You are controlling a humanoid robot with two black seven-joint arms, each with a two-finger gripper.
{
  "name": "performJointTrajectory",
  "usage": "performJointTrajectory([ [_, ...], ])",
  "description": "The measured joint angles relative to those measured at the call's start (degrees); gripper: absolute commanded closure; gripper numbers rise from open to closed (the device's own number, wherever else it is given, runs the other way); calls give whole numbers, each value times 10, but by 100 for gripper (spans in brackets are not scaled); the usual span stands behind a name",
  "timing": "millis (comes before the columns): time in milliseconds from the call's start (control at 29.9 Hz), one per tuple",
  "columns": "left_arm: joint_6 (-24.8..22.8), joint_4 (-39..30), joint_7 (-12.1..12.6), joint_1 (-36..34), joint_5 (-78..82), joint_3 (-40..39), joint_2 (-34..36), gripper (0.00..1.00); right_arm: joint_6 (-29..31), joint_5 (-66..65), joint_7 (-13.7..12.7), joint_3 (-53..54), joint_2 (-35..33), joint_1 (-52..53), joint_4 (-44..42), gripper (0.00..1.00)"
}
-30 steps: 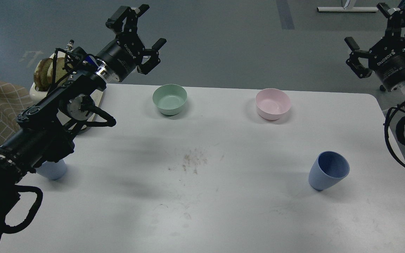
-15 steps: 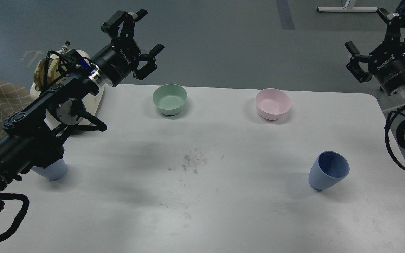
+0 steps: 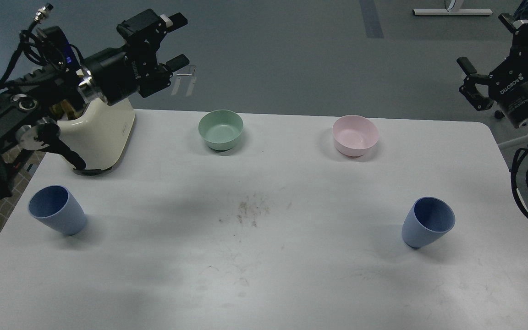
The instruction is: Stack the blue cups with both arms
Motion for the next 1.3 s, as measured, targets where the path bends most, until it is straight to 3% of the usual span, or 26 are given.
performJointTrajectory([
  [401, 0, -154, -6, 25, 165, 2, 228, 3, 0, -5, -1, 0, 3, -3, 2, 0],
  [535, 0, -172, -23, 51, 220, 15, 280, 3, 0, -9, -1, -1, 5, -4, 2, 0],
  [702, 0, -174, -56, 71, 293, 38, 314, 3, 0, -10, -1, -1, 2, -10, 1, 0],
  [936, 0, -170, -66, 78, 370, 77, 327, 3, 0, -11, -1, 0, -2, -15, 2, 0],
  [1304, 0, -132, -102, 79, 478, 182, 335, 3, 0, -10, -1, 0, -10, -16, 2, 0],
])
